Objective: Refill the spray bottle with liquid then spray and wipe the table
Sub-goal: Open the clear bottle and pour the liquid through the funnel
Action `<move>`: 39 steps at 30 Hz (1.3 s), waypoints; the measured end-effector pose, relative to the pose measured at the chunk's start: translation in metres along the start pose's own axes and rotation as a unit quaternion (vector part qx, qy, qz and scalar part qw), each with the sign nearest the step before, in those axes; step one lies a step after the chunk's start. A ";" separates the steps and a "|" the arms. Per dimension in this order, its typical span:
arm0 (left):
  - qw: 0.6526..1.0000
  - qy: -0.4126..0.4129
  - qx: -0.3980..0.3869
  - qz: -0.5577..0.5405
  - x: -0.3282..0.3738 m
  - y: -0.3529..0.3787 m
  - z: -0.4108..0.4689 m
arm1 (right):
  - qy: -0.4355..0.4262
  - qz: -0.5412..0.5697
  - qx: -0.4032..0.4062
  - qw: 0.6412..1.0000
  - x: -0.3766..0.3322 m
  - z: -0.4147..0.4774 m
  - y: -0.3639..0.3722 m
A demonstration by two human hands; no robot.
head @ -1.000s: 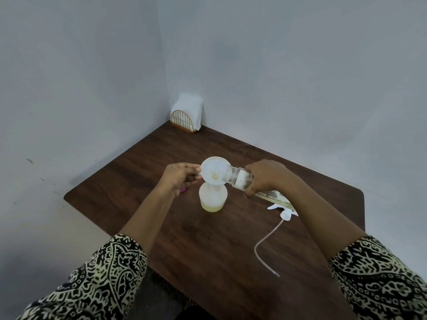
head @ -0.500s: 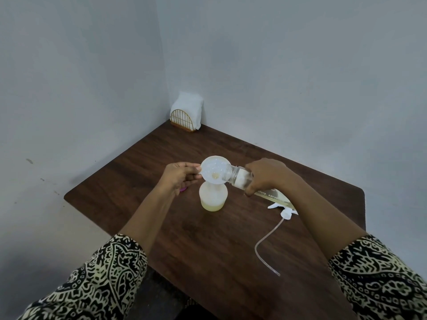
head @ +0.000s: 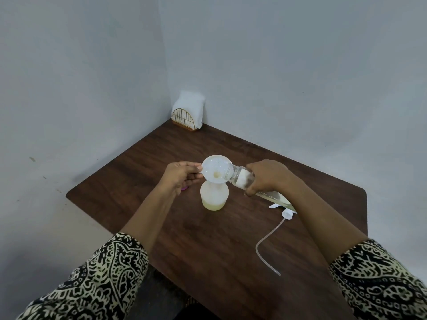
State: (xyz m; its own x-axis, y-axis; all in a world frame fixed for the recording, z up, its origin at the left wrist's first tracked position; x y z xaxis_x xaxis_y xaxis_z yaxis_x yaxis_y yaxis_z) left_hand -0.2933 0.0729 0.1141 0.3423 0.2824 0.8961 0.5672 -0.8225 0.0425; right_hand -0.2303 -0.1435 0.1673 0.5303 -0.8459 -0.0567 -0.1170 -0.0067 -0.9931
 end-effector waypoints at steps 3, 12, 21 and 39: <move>1.000 0.001 0.000 -0.002 0.000 0.000 -0.001 | 0.002 0.016 0.008 1.000 0.002 -0.001 0.006; 1.000 -0.003 0.008 0.005 -0.002 -0.001 -0.001 | 0.026 0.158 0.010 0.987 0.012 -0.004 0.026; 1.000 -0.003 0.018 0.007 -0.003 0.000 0.000 | 0.043 0.287 -0.017 0.957 0.016 -0.006 0.032; 0.999 -0.006 0.031 0.007 0.001 0.002 -0.005 | -0.030 0.010 -0.021 0.999 0.004 0.008 -0.001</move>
State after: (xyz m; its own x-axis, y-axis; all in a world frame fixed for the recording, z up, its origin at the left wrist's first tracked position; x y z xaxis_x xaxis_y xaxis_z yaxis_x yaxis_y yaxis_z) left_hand -0.2956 0.0686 0.1173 0.3602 0.2773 0.8907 0.6066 -0.7950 0.0022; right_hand -0.2211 -0.1425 0.1675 0.5763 -0.8129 -0.0842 -0.1626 -0.0132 -0.9866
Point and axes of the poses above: each hand's wrist, its own z-axis towards the middle knuckle, its own y-axis out of the palm, x = y × z, the point moved 1 cm from there along z, towards the middle knuckle, and after that the axes turned 11 degrees about x, right-handed, at the moved point
